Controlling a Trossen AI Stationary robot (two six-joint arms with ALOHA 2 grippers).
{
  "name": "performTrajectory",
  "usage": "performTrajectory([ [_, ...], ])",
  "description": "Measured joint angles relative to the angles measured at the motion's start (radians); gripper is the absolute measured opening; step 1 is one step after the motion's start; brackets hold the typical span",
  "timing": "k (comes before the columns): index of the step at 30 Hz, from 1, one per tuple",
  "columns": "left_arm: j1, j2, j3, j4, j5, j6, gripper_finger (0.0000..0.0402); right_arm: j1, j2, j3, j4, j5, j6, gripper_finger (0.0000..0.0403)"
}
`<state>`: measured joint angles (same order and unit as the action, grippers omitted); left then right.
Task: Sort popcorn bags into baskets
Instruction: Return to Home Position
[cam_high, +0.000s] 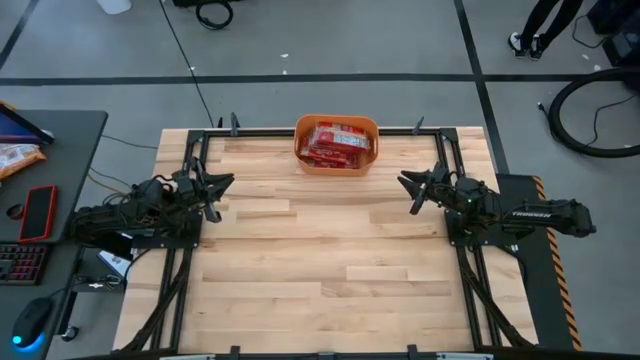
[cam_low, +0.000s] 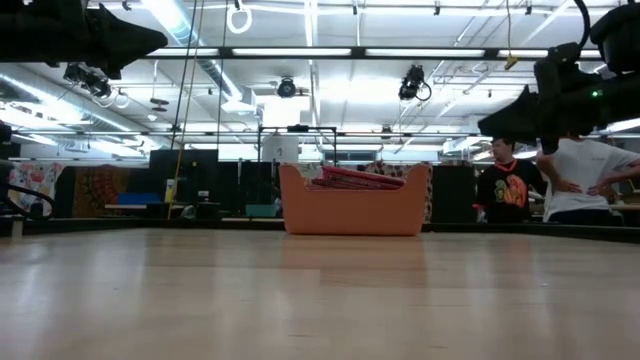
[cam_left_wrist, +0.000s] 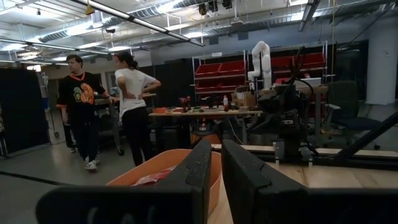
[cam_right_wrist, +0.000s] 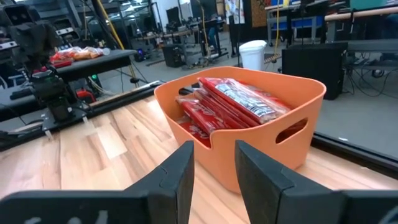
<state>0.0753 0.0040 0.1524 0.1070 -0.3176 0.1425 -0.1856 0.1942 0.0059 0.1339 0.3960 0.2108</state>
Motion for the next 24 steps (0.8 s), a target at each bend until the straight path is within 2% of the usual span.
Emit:
performTrajectory([
  [12, 0.0, 0.0, -0.003, 0.002, 0.027, 0.0, 0.0043, 0.001, -0.012, 0.0, -0.041, -0.005, 0.017, 0.0121],
  [24, 0.0, 0.0, -0.118, 0.109, 0.026, -0.042, 0.0043, 0.001, -0.012, 0.0, -0.054, -0.002, 0.031, 0.0122],
])
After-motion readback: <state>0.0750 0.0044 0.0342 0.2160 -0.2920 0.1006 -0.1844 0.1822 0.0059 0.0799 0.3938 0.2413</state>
